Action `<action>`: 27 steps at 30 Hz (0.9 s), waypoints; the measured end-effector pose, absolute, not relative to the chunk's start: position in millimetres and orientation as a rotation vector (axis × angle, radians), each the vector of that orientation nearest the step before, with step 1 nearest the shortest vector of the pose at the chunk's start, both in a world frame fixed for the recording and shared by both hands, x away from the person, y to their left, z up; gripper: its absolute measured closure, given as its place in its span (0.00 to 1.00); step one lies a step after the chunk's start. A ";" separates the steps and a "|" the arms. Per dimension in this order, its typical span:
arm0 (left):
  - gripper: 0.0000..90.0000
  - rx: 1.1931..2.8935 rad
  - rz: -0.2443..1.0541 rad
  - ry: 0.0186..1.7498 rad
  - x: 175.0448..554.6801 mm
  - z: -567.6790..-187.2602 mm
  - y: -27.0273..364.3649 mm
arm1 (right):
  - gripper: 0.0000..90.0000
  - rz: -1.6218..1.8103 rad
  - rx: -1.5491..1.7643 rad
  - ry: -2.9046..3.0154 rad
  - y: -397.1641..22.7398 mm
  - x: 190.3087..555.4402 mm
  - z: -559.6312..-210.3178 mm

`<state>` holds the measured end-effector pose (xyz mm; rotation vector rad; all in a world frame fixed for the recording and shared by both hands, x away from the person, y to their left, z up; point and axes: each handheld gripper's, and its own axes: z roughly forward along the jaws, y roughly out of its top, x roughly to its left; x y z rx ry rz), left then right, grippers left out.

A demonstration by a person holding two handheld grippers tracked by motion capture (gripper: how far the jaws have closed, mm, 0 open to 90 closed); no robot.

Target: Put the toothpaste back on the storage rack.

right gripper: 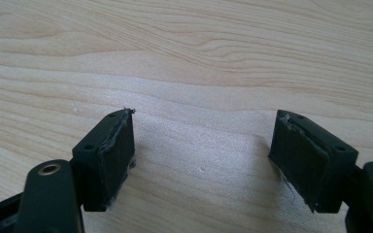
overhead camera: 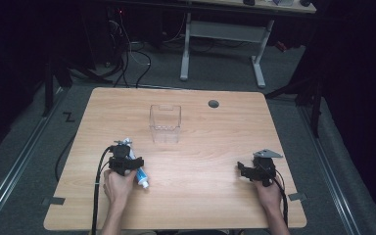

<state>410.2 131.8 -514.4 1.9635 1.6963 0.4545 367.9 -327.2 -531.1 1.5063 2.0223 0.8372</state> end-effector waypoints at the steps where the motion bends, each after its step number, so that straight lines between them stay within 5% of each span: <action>1: 0.39 1.966 0.458 1.693 410.4 -514.4 131.7 | 0.27 0.837 1.506 2.022 -327.2 367.9 -531.1; 16: 0.65 2.023 0.474 1.646 411.6 -512.4 133.0 | 0.27 0.837 1.506 2.022 -327.2 367.9 -531.1; 27: 0.71 2.035 0.442 1.620 413.2 -511.3 137.9 | 0.27 0.837 1.504 2.023 -327.3 368.0 -531.1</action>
